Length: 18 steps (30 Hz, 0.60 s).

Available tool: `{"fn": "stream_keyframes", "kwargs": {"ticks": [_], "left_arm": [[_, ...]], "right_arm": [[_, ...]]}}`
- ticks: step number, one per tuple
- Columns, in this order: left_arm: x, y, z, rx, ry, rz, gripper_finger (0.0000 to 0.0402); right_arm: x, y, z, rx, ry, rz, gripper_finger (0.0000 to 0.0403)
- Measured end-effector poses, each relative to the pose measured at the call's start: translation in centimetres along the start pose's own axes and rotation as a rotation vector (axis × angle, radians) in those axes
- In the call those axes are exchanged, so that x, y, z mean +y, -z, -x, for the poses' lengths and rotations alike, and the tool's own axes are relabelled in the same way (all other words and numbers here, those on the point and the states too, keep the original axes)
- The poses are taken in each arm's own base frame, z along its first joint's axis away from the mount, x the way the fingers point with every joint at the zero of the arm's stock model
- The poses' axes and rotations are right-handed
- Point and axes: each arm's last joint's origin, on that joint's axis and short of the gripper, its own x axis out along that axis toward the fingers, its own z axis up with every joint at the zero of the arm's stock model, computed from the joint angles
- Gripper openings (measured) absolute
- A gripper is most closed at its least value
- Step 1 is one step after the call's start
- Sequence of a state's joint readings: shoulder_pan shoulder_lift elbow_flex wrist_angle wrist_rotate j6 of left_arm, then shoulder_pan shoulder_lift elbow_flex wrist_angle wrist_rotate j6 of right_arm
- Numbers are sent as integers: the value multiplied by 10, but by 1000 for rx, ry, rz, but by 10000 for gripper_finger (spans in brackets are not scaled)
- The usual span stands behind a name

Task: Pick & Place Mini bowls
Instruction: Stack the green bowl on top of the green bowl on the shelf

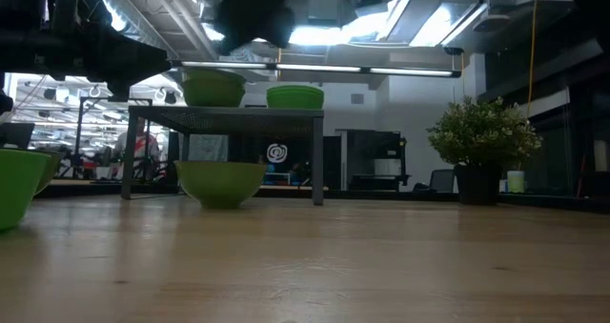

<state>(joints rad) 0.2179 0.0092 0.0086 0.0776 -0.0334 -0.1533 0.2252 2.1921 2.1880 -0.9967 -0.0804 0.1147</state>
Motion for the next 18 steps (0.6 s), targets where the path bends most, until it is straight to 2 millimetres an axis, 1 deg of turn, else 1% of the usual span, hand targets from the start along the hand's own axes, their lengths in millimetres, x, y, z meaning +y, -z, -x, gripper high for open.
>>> {"fn": "stream_keyframes", "kwargs": {"ticks": [5, 10, 13, 18], "left_arm": [[0, 0, 0, 0, 0, 0, 125], [0, 0, 0, 0, 0, 0, 125], [0, 0, 0, 0, 0, 0, 125], [0, 0, 0, 1, 0, 0, 125]], "right_arm": [[17, 21, 0, 192, 12, -105, 136], [26, 37, 4, 344, 54, -201, 136], [29, 45, 13, 421, 84, -248, 136], [32, 53, 33, 483, 156, -294, 136]]}}
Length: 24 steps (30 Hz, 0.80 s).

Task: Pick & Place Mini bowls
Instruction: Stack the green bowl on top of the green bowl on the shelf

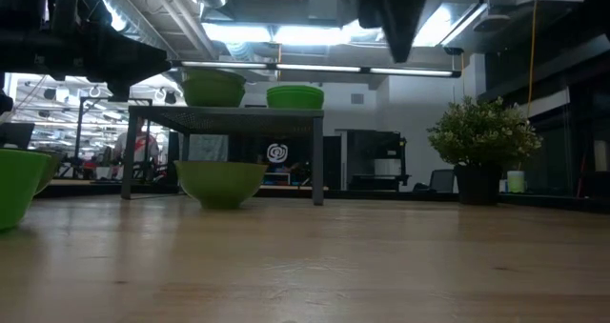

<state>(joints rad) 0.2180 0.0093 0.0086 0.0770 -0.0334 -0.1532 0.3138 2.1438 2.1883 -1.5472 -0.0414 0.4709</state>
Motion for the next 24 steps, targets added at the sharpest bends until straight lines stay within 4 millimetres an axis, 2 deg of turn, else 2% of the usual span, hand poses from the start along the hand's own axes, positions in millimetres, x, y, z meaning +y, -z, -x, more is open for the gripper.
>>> {"fn": "stream_keyframes", "kwargs": {"ticks": [5, 9, 15, 24], "left_arm": [[0, 0, 0, -2, 1, 0, 125], [0, 0, 0, 1, 0, 0, 125], [0, 0, 0, -1, 0, 0, 125], [0, 0, 0, 0, 0, 0, 125]], "right_arm": [[-8, 10, 17, -72, 96, -96, 136], [-18, 23, 17, -71, 163, -183, 136], [-36, 62, 11, -29, 200, -327, 136], [-51, 120, 0, -50, 54, -580, 136]]}}
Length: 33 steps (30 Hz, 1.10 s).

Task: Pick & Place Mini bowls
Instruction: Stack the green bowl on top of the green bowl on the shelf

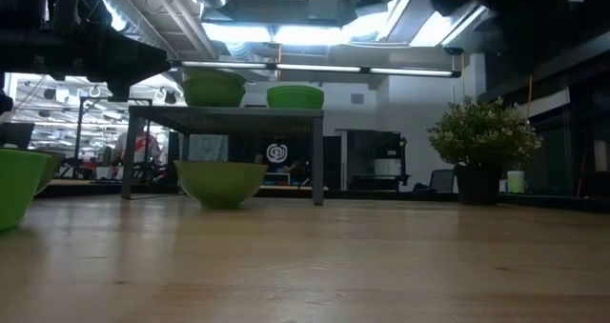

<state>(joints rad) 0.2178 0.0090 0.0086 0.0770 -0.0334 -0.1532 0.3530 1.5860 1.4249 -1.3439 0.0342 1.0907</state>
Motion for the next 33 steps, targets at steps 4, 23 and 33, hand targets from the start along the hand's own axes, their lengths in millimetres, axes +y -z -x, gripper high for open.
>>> {"fn": "stream_keyframes", "kwargs": {"ticks": [4, 23, 33], "left_arm": [[0, 0, 0, 0, 0, 0, 125], [0, 0, 0, -1, 0, 0, 125], [0, 0, 0, -1, 0, 0, 125]], "right_arm": [[-8, 17, -12, 9, -18, -47, 136], [16, 93, -25, 148, -78, -206, 136], [36, 111, -53, 155, -4, -228, 136]]}}
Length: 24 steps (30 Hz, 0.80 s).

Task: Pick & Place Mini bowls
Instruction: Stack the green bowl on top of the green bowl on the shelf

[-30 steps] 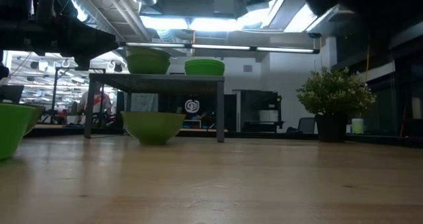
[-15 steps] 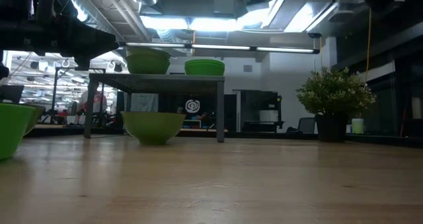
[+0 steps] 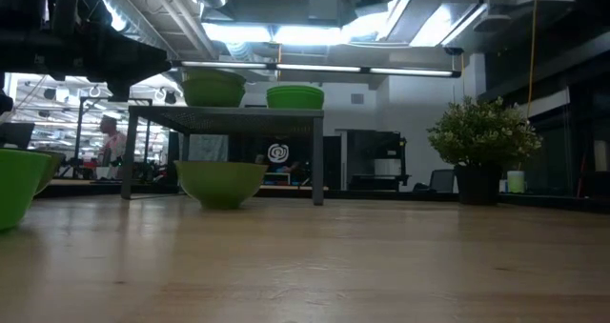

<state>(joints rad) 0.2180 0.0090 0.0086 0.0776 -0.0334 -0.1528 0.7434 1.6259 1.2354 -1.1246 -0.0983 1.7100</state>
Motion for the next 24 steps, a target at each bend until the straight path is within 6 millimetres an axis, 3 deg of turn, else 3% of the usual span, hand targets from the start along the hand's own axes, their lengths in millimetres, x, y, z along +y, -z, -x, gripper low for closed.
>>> {"fn": "stream_keyframes", "kwargs": {"ticks": [10, 18, 24], "left_arm": [[0, 0, 0, 0, 0, 0, 125], [0, 0, 0, 0, 0, 0, 125], [0, 0, 0, 0, 0, 0, 125]], "right_arm": [[10, 2, -23, -8, 61, 2, 136], [13, 2, -26, -6, 46, 4, 136], [11, 0, -47, 35, 2, -6, 136]]}}
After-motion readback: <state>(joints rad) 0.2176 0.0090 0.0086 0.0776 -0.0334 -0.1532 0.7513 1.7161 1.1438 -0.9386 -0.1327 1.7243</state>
